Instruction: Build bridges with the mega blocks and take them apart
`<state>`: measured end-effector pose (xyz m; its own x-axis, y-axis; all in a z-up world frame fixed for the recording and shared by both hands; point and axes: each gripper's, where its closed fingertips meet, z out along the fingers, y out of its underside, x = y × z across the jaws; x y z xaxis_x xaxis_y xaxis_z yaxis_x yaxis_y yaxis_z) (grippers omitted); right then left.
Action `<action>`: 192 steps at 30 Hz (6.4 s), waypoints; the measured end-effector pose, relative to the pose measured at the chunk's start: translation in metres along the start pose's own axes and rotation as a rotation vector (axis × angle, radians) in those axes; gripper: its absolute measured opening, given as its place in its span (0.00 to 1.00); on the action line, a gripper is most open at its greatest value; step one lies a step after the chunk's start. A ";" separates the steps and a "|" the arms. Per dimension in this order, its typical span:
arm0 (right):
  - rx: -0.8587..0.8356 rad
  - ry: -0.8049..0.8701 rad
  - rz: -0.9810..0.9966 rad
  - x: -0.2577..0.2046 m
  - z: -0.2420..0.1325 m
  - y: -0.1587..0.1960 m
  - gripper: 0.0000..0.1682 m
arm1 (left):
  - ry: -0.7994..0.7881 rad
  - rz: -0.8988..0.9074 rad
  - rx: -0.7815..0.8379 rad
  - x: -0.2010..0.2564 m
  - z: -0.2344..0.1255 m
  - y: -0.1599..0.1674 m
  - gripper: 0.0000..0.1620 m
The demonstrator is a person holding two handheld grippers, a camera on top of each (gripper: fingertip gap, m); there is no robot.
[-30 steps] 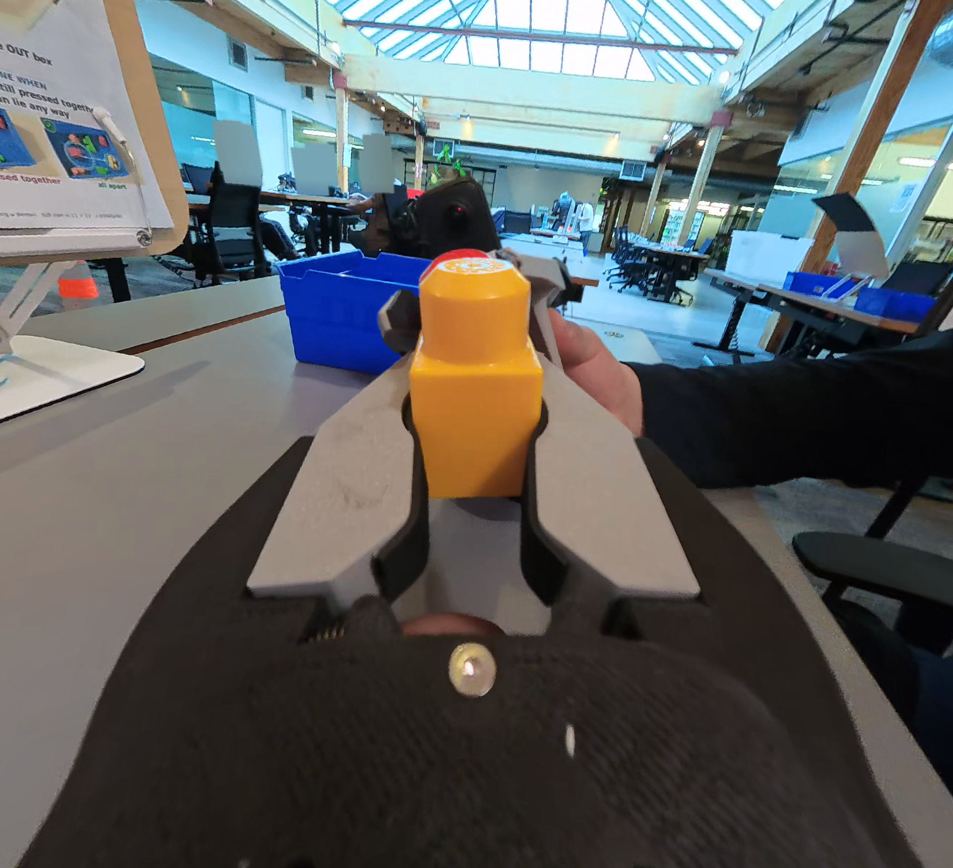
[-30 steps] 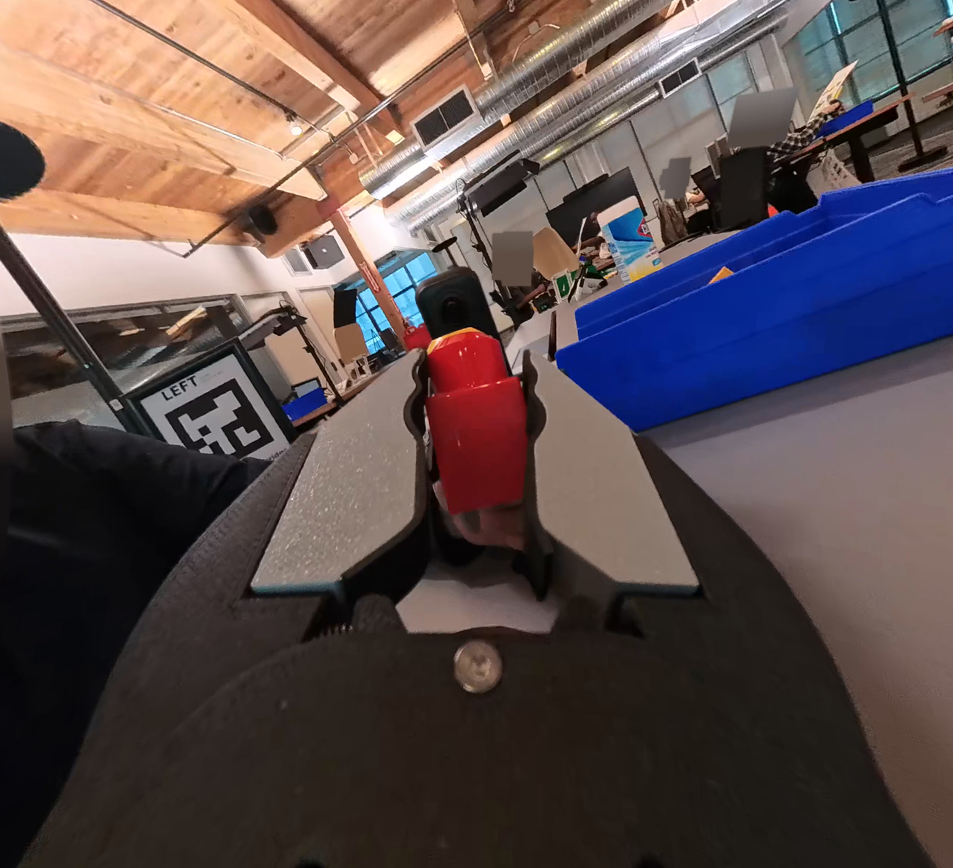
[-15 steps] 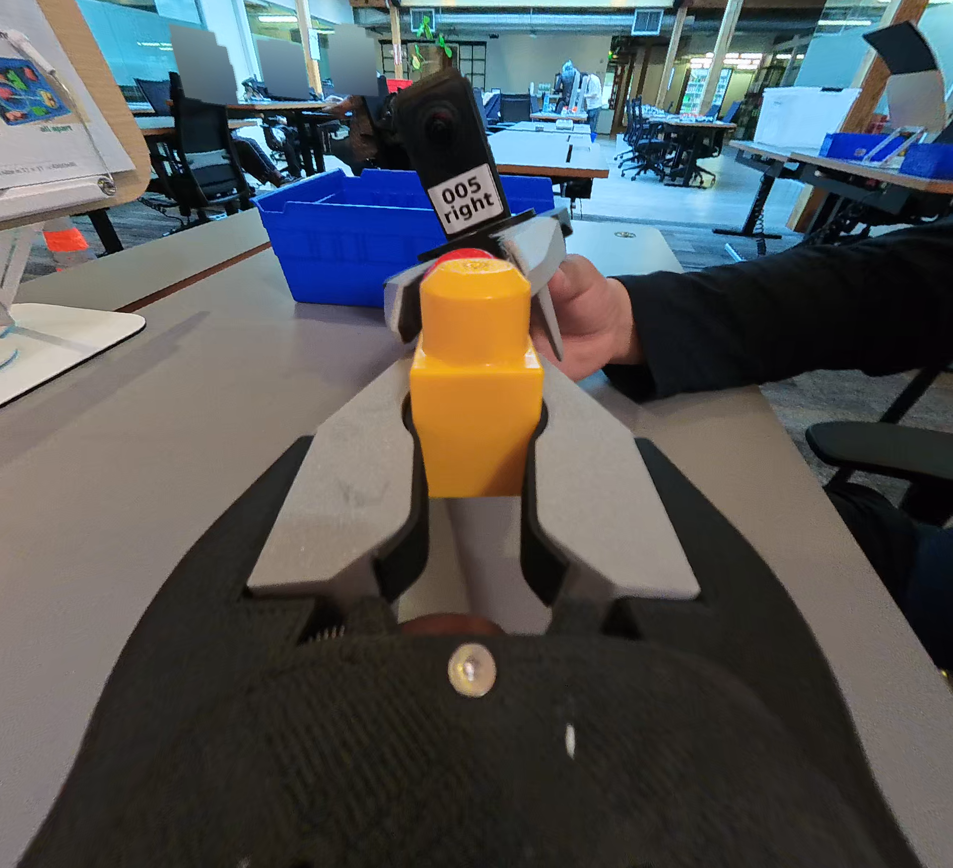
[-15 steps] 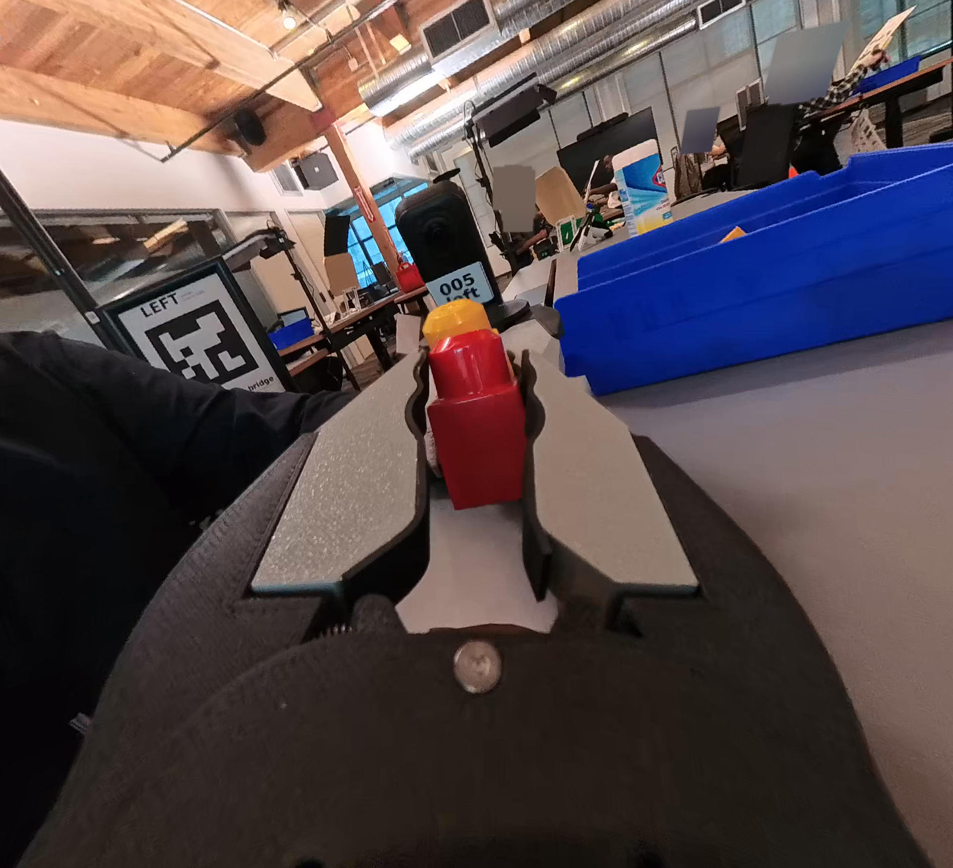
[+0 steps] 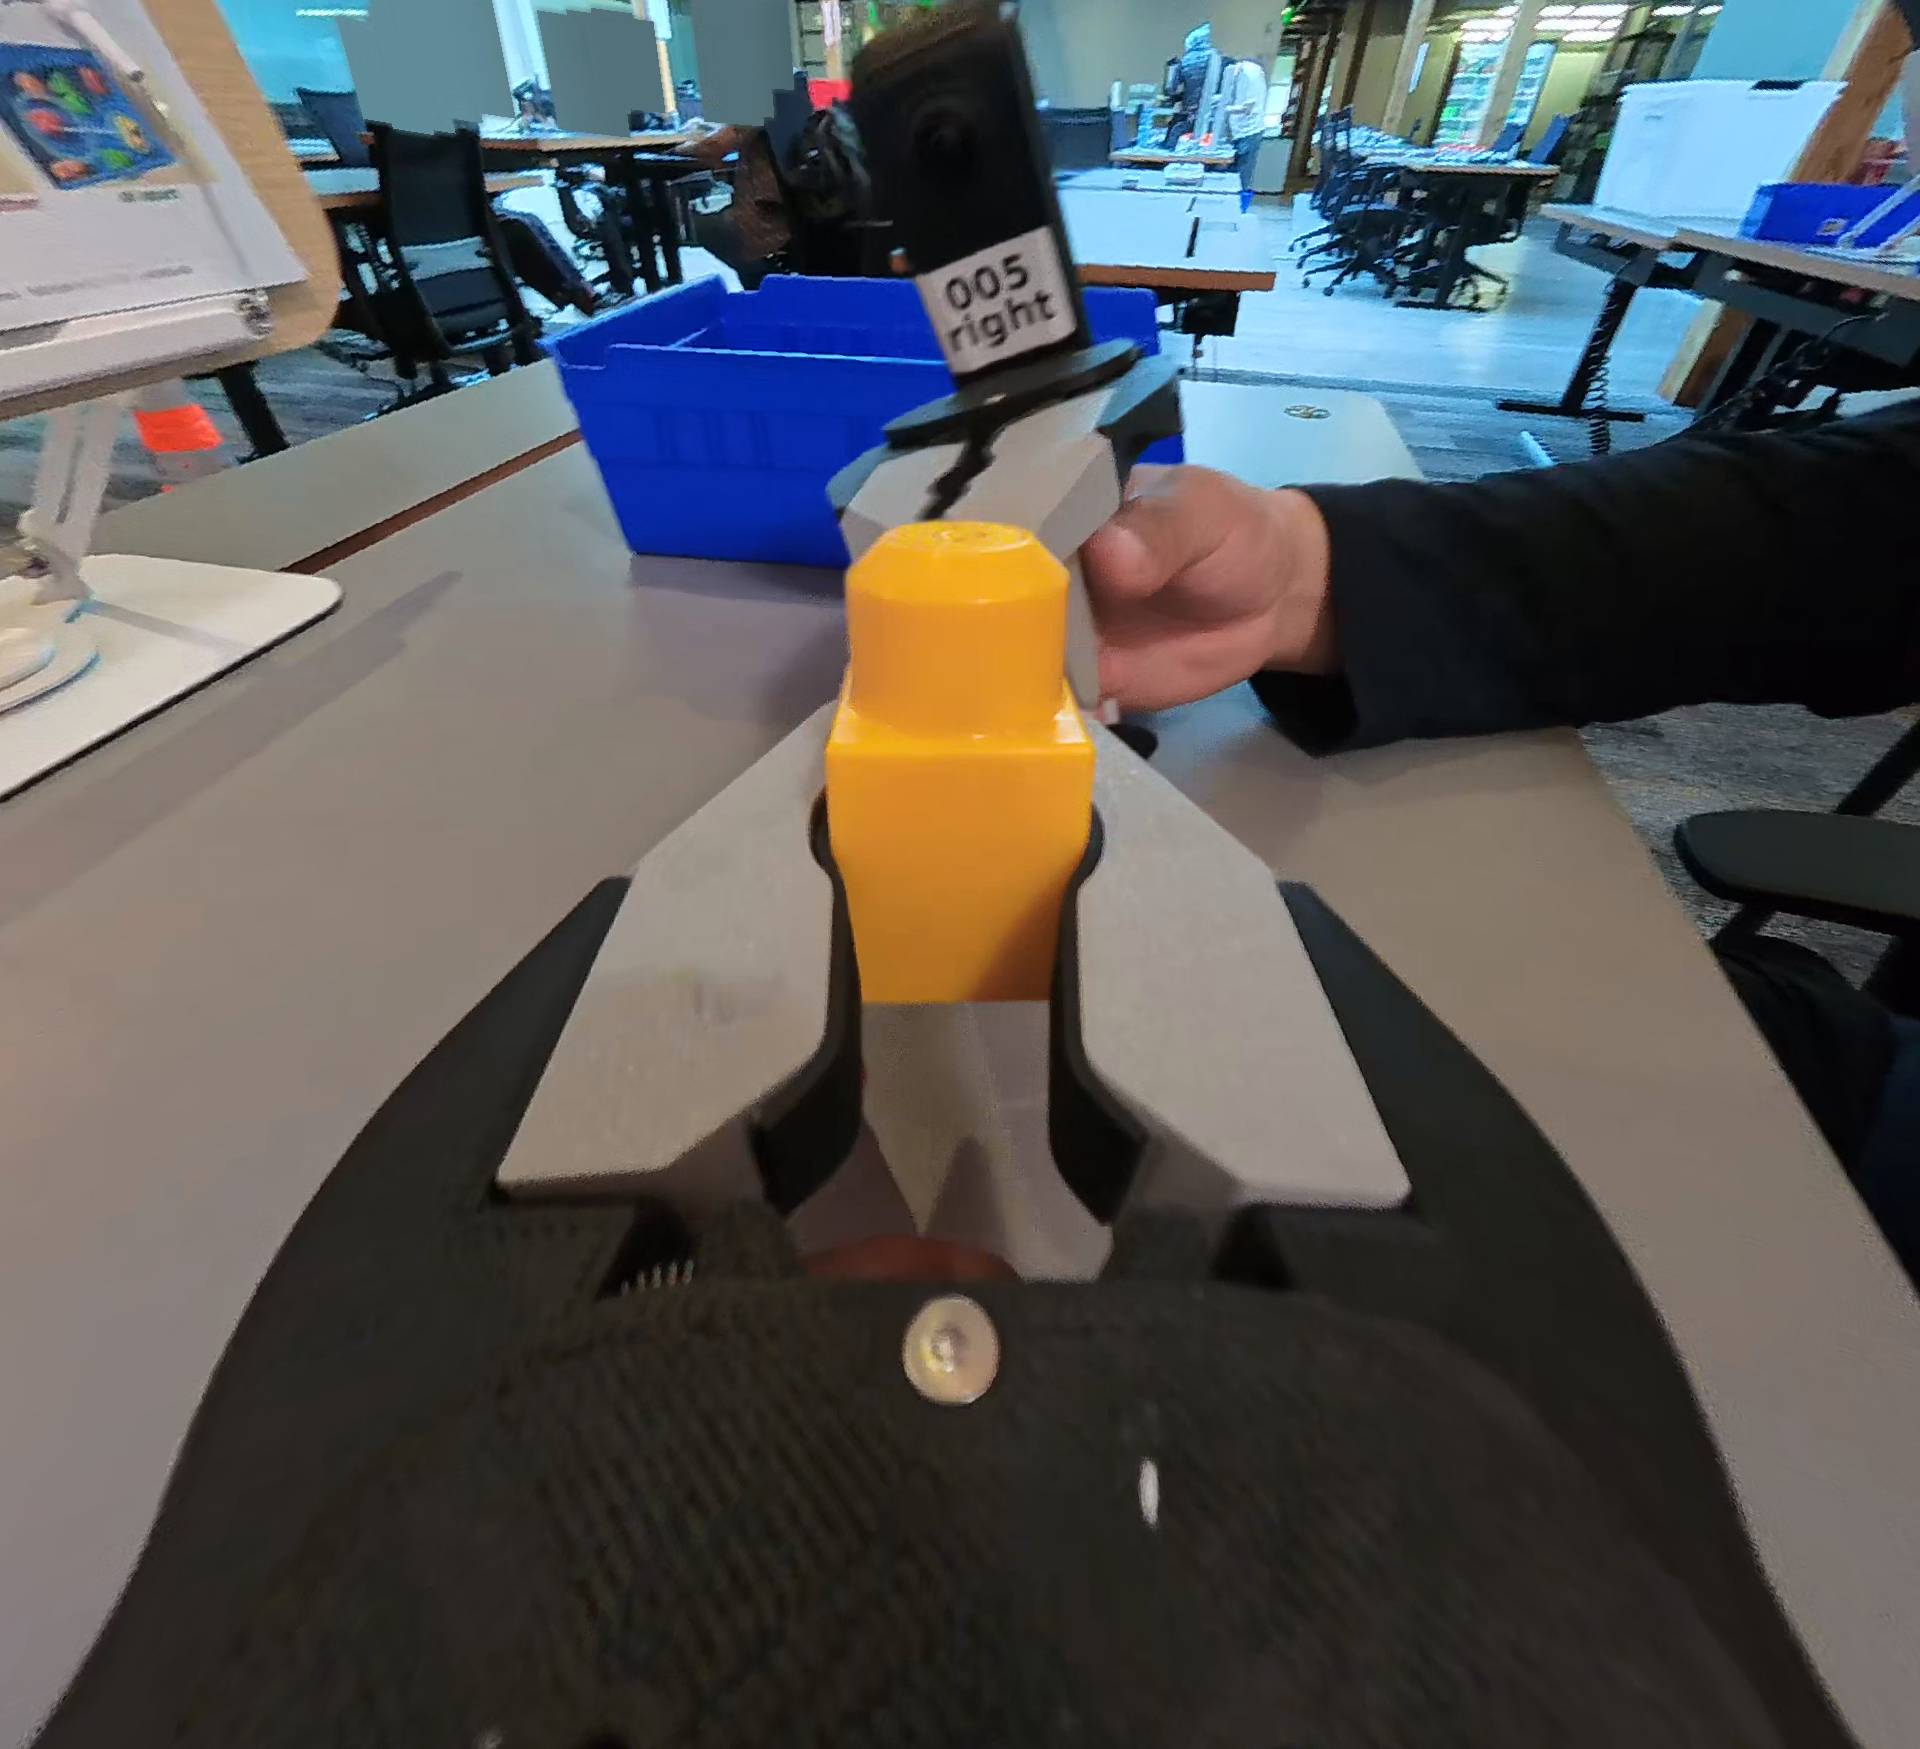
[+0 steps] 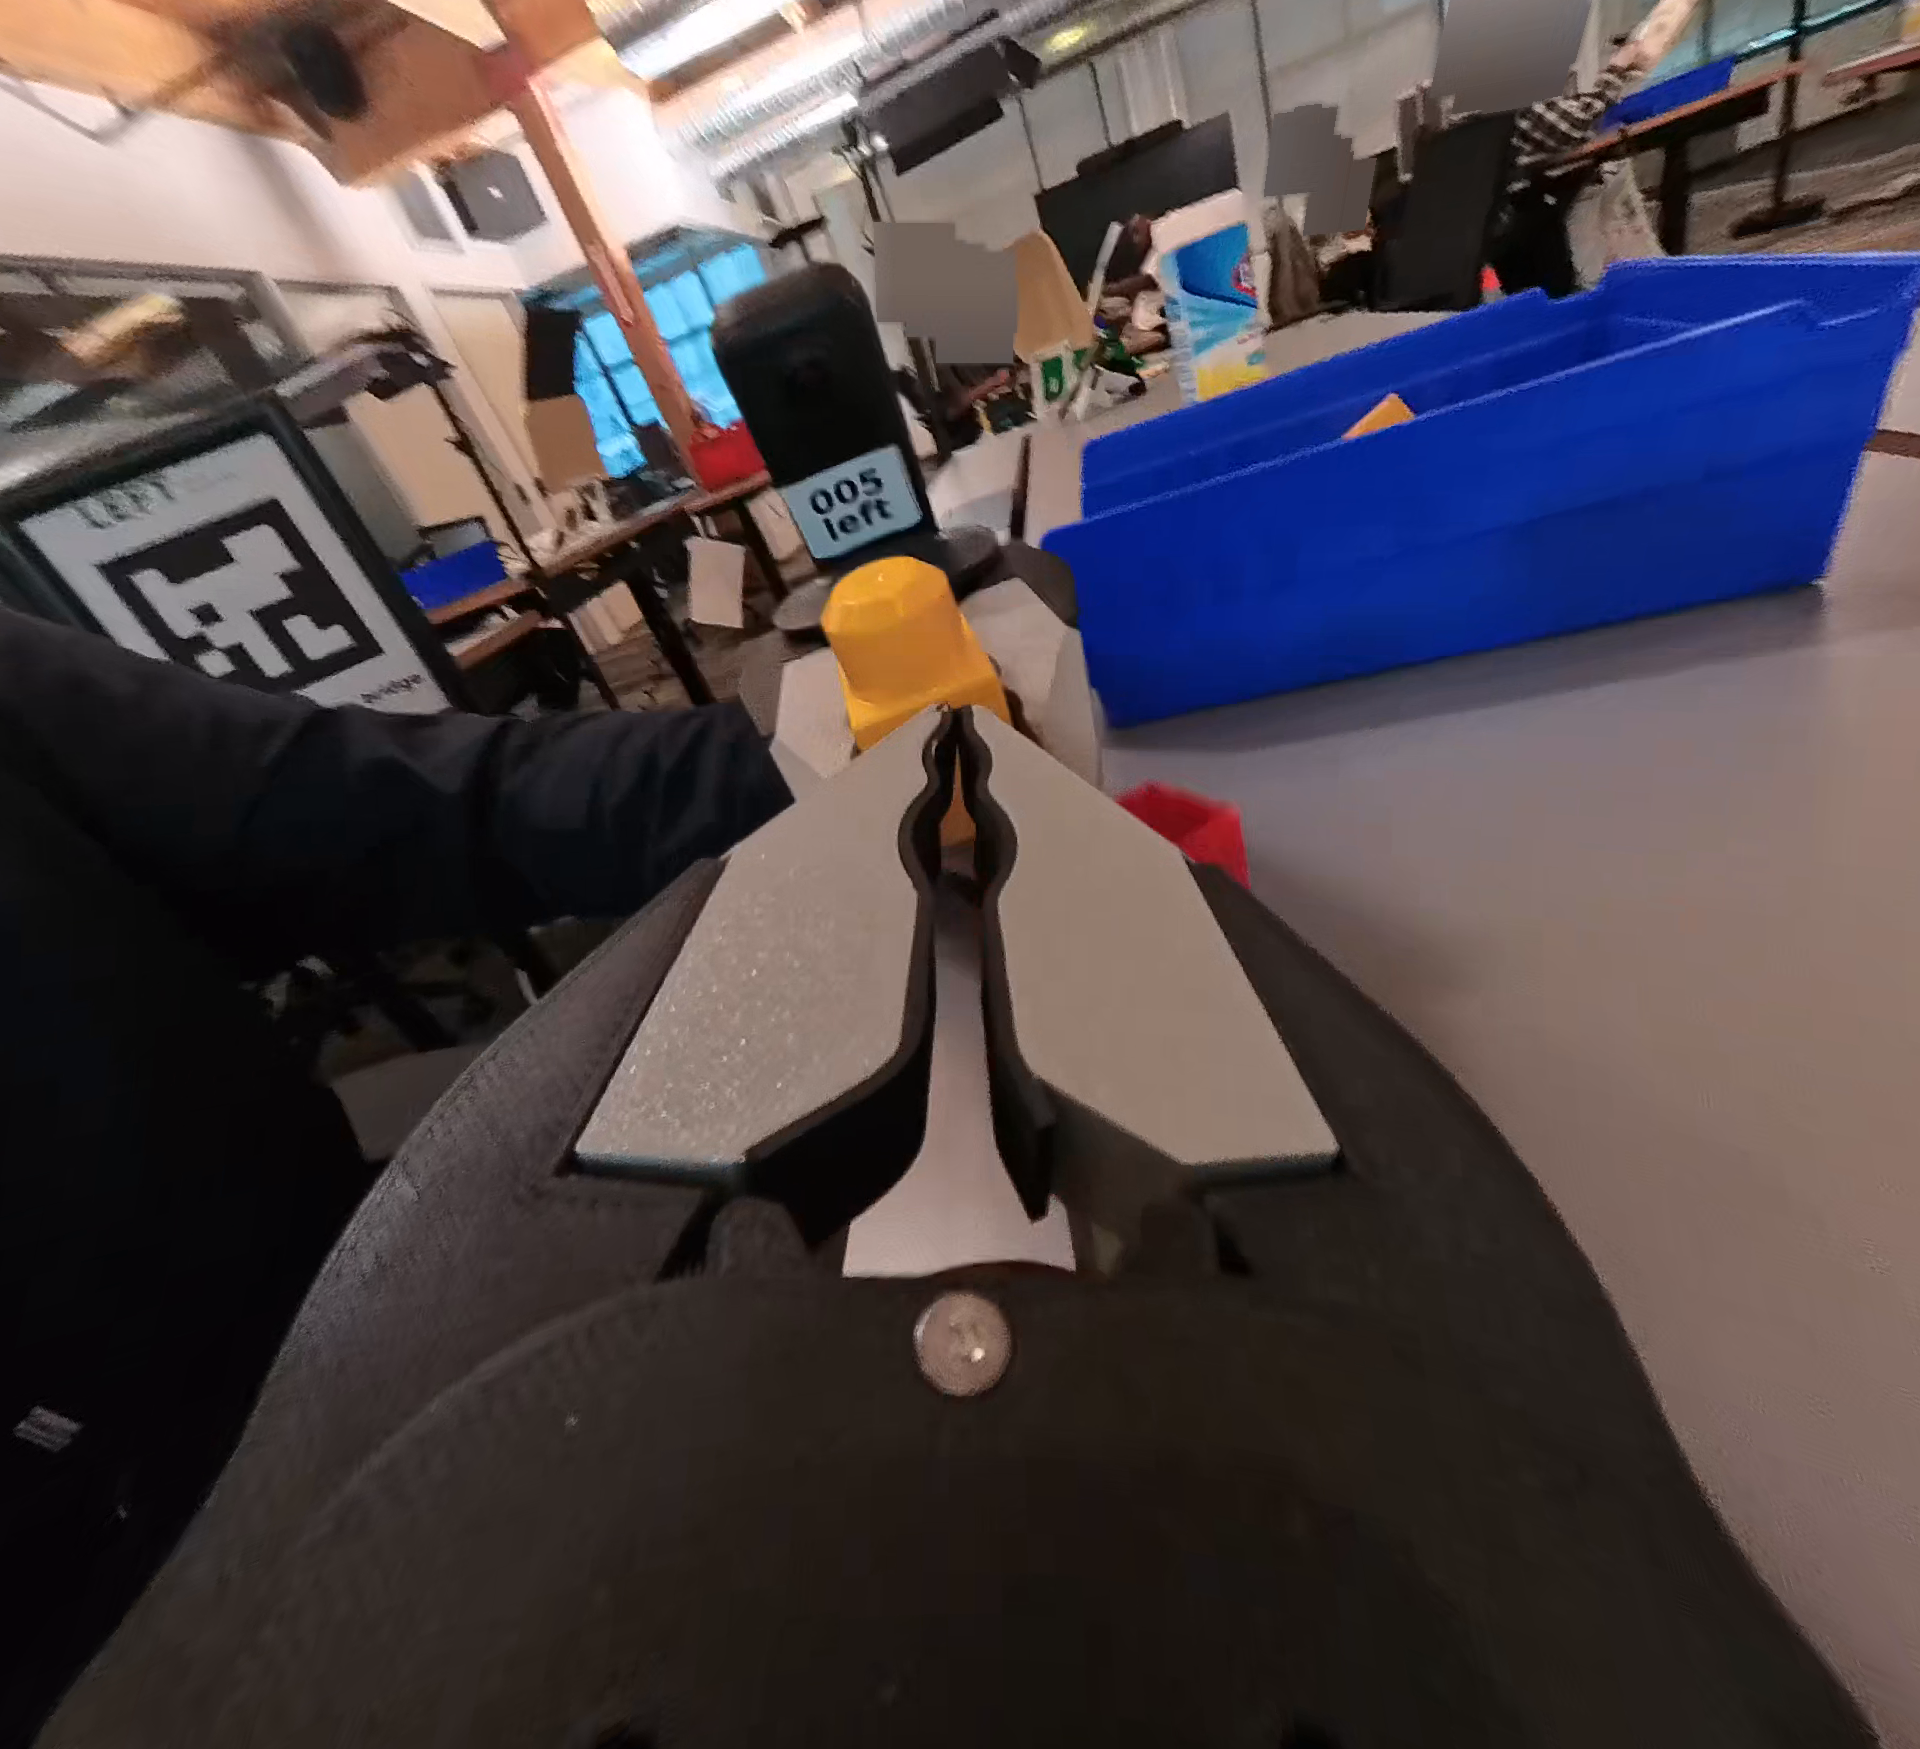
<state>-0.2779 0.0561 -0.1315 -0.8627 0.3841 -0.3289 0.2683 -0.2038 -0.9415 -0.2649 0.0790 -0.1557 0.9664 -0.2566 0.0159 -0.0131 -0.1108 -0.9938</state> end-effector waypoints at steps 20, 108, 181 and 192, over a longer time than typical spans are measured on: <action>-0.252 0.333 -0.260 0.021 0.006 0.007 0.24 | -0.220 0.237 -0.271 -0.038 -0.034 0.039 0.23; -0.567 0.622 -0.104 0.085 -0.056 0.049 0.16 | -0.120 0.076 -0.327 -0.067 0.014 0.040 0.21; -0.859 0.682 -0.206 0.067 -0.014 0.048 0.16 | -0.177 0.233 -0.568 -0.049 0.000 0.080 0.31; -0.649 0.725 -0.064 0.066 -0.072 0.040 0.17 | -0.211 0.184 -0.560 -0.056 -0.013 0.072 0.20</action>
<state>-0.2935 0.1386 -0.1966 -0.4688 0.8826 -0.0357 0.6014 0.2893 -0.7448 -0.3231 0.0730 -0.2267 0.9647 -0.1303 -0.2289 -0.2613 -0.5841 -0.7685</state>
